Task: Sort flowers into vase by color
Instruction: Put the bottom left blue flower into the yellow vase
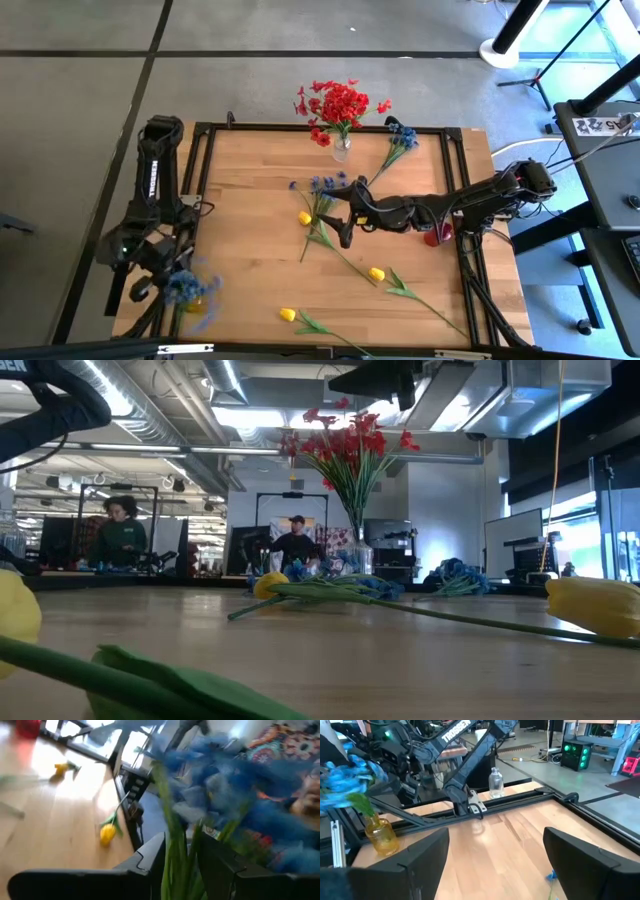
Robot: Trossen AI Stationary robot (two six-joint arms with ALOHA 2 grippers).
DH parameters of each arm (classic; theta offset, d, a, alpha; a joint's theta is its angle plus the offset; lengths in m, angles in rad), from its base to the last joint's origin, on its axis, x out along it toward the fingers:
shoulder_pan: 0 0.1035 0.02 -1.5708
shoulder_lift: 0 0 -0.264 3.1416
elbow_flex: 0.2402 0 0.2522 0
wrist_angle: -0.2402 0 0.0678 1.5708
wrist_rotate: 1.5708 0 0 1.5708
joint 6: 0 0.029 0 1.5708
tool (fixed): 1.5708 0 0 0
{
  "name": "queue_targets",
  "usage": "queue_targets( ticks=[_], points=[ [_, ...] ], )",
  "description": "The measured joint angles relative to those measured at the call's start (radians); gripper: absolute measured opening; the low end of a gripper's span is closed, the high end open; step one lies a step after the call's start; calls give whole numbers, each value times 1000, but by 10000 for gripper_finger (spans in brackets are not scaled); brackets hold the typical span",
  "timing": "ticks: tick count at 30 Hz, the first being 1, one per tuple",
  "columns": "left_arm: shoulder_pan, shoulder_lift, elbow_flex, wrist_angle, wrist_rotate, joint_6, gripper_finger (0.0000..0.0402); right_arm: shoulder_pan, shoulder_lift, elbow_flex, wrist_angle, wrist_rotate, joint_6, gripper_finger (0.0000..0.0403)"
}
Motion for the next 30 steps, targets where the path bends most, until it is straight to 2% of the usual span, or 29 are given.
queue_targets(
  ticks=[2,6,10,13,19,26,30],
  points=[
    [36,0,0,-9,42,-99,107,0,0,0,0,0,-3,324],
    [64,-10,0,1,213,-243,118,0,0,0,9,0,-3,324],
    [76,-21,0,0,253,-363,138,0,0,0,48,1,-4,324],
    [83,-22,0,-25,270,-376,156,0,0,0,68,2,-4,324],
    [83,-21,0,-73,374,-278,171,0,0,0,68,20,-2,324],
    [109,-22,0,-169,469,-457,184,0,0,0,69,58,6,324],
    [142,-21,1,-134,585,-429,193,-4,0,0,76,77,6,324]
  ],
)
